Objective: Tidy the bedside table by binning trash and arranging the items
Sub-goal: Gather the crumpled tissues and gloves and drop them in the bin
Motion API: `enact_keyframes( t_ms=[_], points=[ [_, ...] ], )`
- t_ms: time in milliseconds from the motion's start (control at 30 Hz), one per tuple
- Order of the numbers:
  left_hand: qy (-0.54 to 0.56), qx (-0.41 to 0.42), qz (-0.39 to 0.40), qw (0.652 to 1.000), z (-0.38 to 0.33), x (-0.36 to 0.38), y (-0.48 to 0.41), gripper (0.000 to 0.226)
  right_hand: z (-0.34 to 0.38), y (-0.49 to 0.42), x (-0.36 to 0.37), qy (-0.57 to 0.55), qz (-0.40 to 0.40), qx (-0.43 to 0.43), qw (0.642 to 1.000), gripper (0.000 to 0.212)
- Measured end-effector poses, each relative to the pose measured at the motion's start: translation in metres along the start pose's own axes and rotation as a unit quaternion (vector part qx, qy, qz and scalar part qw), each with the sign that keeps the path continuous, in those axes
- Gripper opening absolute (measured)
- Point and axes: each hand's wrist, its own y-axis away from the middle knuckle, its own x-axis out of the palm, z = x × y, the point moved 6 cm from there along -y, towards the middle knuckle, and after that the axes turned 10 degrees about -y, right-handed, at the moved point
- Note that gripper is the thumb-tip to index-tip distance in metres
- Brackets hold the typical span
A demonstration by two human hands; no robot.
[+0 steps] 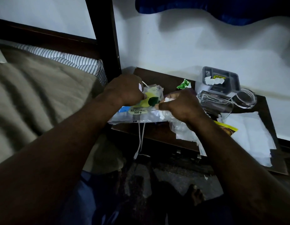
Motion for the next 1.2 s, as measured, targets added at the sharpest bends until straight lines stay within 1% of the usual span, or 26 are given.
enact_keyframes(
  t_ms=[67,133,167,200,267,333,367,400,433,467,500,533,567,600,633,667,700,733,767,833,933,1000,1067,1100,1200],
  points=[
    [0.035,0.006,-0.004,0.999,-0.004,-0.004,0.000,0.035,0.001,-0.002,-0.007,-0.039,-0.016,-0.005,0.999,0.028],
    [0.116,0.004,-0.007,0.993,-0.008,-0.011,0.002,0.045,0.005,-0.002,-0.014,-0.086,-0.025,-0.030,0.996,0.015],
    [0.162,0.007,-0.007,0.987,-0.012,-0.016,0.003,0.052,0.009,-0.001,-0.018,-0.109,-0.029,-0.054,0.992,0.012],
    [0.207,0.019,-0.003,0.978,-0.015,-0.019,0.003,0.058,0.013,0.000,-0.023,-0.131,-0.033,-0.081,0.987,0.014],
    [0.313,0.044,0.043,0.948,-0.024,-0.021,0.005,0.070,0.020,0.002,-0.033,-0.172,-0.040,-0.128,0.976,0.021],
    [0.419,0.071,0.114,0.898,-0.034,-0.021,0.011,0.080,0.023,0.004,-0.043,-0.232,-0.055,-0.155,0.959,0.024],
    [0.451,0.084,0.136,0.878,-0.040,-0.020,0.013,0.085,0.024,0.006,-0.048,-0.280,-0.059,-0.161,0.944,0.026],
    [0.466,0.092,0.149,0.867,-0.045,-0.020,0.016,0.092,0.025,0.008,-0.050,-0.341,-0.055,-0.159,0.925,0.026],
    [0.465,0.100,0.153,0.866,-0.050,-0.022,0.018,0.100,0.026,0.010,-0.051,-0.404,-0.040,-0.152,0.901,0.023],
    [0.450,0.111,0.145,0.874,-0.056,-0.023,0.020,0.107,0.027,0.012,-0.051,-0.462,-0.019,-0.144,0.875,0.020],
    [0.438,0.122,0.136,0.880,-0.062,-0.024,0.021,0.114,0.028,0.013,-0.050,-0.509,0.000,-0.135,0.850,0.018],
    [0.441,0.131,0.133,0.878,-0.069,-0.024,0.022,0.116,0.028,0.014,-0.049,-0.548,0.016,-0.122,0.828,0.017],
    [0.460,0.132,0.134,0.868,-0.075,-0.023,0.023,0.113,0.028,0.015,-0.048,-0.580,0.030,-0.106,0.807,0.018],
    [0.482,0.133,0.131,0.856,-0.081,-0.022,0.024,0.105,0.027,0.015,-0.047,-0.607,0.039,-0.089,0.789,0.018],
    [0.500,0.128,0.120,0.848,-0.084,-0.023,0.024,0.097,0.026,0.016,-0.048,-0.621,0.041,-0.077,0.779,0.019],
    [0.512,0.120,0.109,0.844,-0.086,-0.022,0.023,0.091,0.026,0.017,-0.050,-0.624,0.039,-0.073,0.777,0.021],
    [0.518,0.108,0.103,0.842,-0.087,-0.021,0.021,0.088,0.025,0.017,-0.052,-0.614,0.028,-0.077,0.785,0.022],
    [0.510,0.094,0.099,0.849,-0.086,-0.018,0.018,0.088,0.024,0.018,-0.056,-0.596,0.006,-0.089,0.798,0.024],
    [0.487,0.081,0.087,0.865,-0.084,-0.018,0.015,0.089,0.024,0.019,-0.063,-0.571,-0.023,-0.106,0.814,0.023],
    [0.420,0.052,0.037,0.905,-0.078,-0.021,0.008,0.090,0.023,0.020,-0.075,-0.521,-0.075,-0.140,0.839,0.016],
    [0.340,0.005,-0.052,0.939,-0.070,-0.026,-0.001,0.076,0.015,0.018,-0.095,-0.481,-0.142,-0.162,0.850,0.010],
    [0.269,0.006,-0.098,0.958,-0.073,-0.028,-0.003,0.067,0.006,0.018,-0.106,-0.459,-0.184,-0.157,0.855,0.009],
    [0.209,0.016,-0.146,0.967,-0.084,-0.032,-0.001,0.045,0.000,0.020,-0.109,-0.434,-0.206,-0.150,0.864,0.011],
    [0.197,0.015,-0.161,0.967,-0.091,-0.033,0.000,0.045,-0.002,0.021,-0.109,-0.425,-0.211,-0.146,0.868,0.012],
    [0.220,0.016,-0.182,0.958,-0.110,-0.033,0.002,0.047,-0.009,0.023,-0.111,-0.403,-0.234,-0.145,0.873,0.011]
  ],
)
